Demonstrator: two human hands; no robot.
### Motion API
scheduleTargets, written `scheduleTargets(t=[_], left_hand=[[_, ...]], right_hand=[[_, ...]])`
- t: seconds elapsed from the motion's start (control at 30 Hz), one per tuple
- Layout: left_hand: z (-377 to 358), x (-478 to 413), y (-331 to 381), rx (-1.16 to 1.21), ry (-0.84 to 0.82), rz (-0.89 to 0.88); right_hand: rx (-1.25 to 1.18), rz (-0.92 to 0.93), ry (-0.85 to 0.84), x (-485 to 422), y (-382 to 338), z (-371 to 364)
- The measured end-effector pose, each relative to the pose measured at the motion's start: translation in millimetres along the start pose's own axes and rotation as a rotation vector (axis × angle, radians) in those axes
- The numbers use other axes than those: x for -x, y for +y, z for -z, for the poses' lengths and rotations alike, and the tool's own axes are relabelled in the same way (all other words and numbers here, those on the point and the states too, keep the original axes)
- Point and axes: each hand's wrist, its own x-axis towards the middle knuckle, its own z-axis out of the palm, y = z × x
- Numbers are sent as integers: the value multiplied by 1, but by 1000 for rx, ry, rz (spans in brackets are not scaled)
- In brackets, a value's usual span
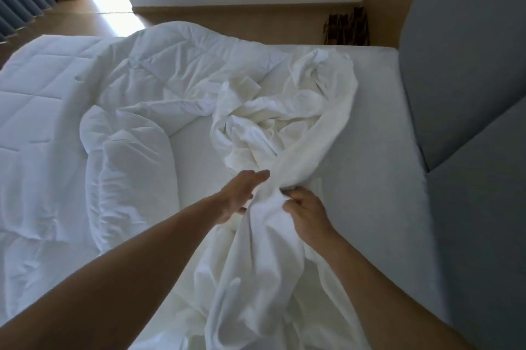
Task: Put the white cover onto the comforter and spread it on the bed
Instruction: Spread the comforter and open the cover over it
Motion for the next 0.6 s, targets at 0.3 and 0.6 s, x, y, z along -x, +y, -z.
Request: scheduleTargets(t=[0.3, 0.6], left_hand=[[23, -23, -6, -71, -68, 49], [1, -1, -72, -548, -245, 38]], right_hand=[[50, -361, -752, 77, -7, -3], [12, -617, -84, 53, 7, 24]])
